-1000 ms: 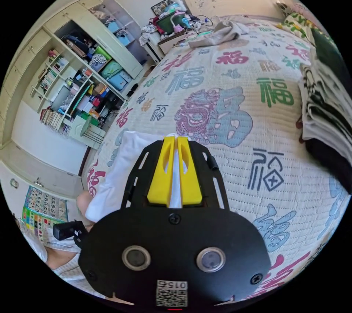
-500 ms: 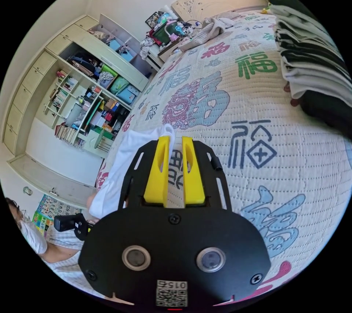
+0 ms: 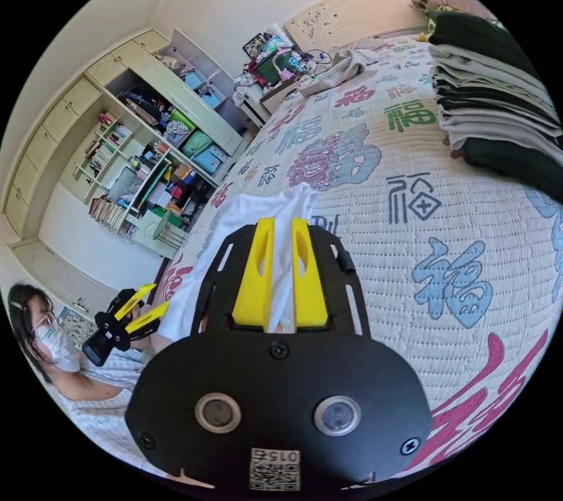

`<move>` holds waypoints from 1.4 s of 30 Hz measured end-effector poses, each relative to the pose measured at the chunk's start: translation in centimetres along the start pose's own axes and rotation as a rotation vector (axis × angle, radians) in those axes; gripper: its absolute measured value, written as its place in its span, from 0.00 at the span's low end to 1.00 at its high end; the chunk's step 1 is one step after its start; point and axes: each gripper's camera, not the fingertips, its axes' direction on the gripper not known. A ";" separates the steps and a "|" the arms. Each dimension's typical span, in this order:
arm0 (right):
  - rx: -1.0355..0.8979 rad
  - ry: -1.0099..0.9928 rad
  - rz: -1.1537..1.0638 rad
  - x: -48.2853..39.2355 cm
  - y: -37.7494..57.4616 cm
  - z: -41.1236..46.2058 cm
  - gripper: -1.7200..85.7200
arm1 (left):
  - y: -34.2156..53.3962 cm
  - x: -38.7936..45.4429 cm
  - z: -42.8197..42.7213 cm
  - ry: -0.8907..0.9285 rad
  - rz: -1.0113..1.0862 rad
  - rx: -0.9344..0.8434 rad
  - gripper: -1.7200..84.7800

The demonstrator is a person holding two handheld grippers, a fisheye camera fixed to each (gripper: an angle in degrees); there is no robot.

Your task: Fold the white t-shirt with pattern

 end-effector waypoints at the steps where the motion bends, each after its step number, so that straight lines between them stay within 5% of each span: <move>1: -0.012 0.016 -0.019 -0.4 0.0 0.0 0.08 | 0.0 0.2 0.1 0.017 0.015 -0.008 0.12; 8: -0.022 0.079 -0.040 -0.5 -0.4 -0.1 0.09 | 0.9 -3.6 2.2 0.088 -0.039 -0.019 0.11; 14: 0.011 0.131 -0.022 1.8 -1.3 -1.5 0.10 | 4.9 -17.8 11.1 0.369 -0.395 -0.051 0.10; 18: -0.019 0.119 0.028 4.2 -2.8 -1.8 0.11 | 8.5 -25.8 19.7 0.710 -0.627 0.041 0.13; 27: -0.182 0.074 -0.020 6.8 -3.3 -0.8 0.10 | 7.5 -28.2 32.5 0.978 -0.555 -0.038 0.11; 34: -0.130 0.008 -0.124 6.1 -3.9 -2.5 0.03 | 14.4 -34.4 33.1 1.097 -0.695 0.232 0.03; 42: -0.110 -0.095 -0.137 5.9 -3.3 -2.5 0.02 | 20.7 -36.8 35.0 1.109 -0.846 0.296 0.08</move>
